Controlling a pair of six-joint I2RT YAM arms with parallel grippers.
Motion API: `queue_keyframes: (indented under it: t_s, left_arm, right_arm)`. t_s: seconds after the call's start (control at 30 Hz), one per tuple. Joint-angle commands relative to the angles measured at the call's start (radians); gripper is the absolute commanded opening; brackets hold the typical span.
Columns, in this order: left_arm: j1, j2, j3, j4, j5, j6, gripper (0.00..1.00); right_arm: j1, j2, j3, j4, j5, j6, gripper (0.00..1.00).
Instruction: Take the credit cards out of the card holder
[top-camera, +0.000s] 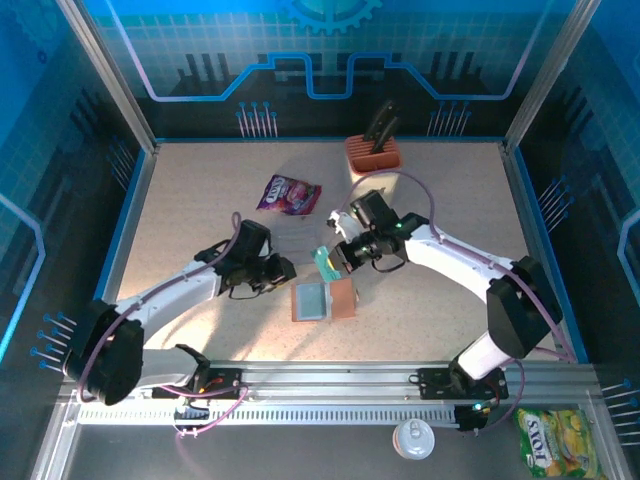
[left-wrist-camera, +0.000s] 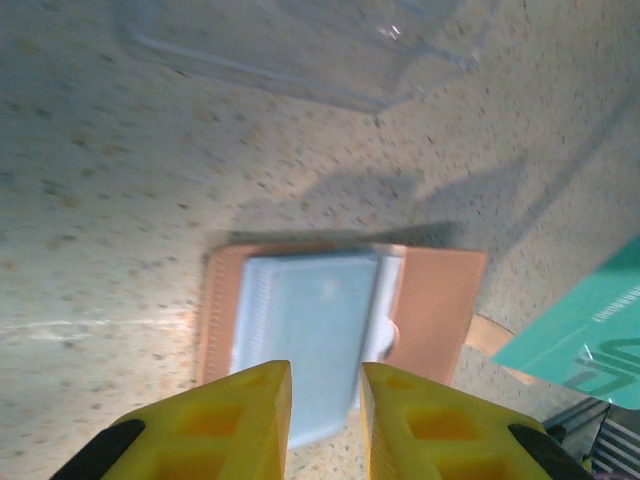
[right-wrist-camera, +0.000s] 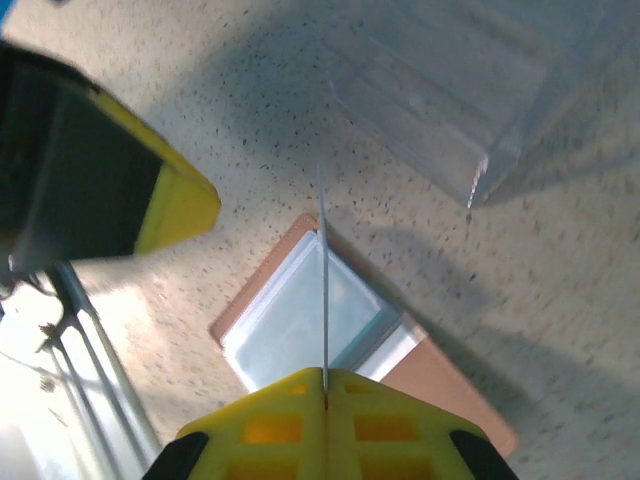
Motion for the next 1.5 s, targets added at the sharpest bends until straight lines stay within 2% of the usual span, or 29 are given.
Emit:
queue_keyframes:
  t_s: [0.0, 0.17, 0.3, 0.5, 0.77, 1.17, 1.47]
  left_arm:
    - [0.050, -0.046, -0.051, -0.035, 0.007, 0.031, 0.26]
    - [0.109, -0.092, -0.100, -0.038, 0.035, 0.042, 0.27]
    - [0.140, -0.141, -0.139, -0.042, 0.035, 0.042, 0.27]
    - [0.176, -0.229, -0.182, -0.060, 0.036, 0.041, 0.29]
    - [0.195, -0.253, -0.217, -0.049, 0.055, 0.026, 0.29]
    - [0.200, -0.263, -0.235, -0.051, 0.063, 0.016, 0.29]
    - [0.200, -0.263, -0.239, -0.046, 0.063, 0.014, 0.29]
  right_arm:
    - [0.032, 0.096, 0.121, -0.167, 0.060, -0.290, 0.00]
    - [0.055, 0.238, 0.346, -0.300, 0.130, -0.497, 0.00]
    - [0.068, 0.359, 0.533, -0.403, 0.148, -0.605, 0.00]
    - [0.069, 0.519, 0.797, -0.533, 0.148, -0.683, 0.00]
    - [0.067, 0.698, 1.062, -0.705, 0.190, -0.786, 0.00]
    - [0.060, 0.803, 1.115, -0.762, 0.261, -0.849, 0.00]
    - [0.034, 0.820, 1.112, -0.793, 0.234, -0.758, 0.00]
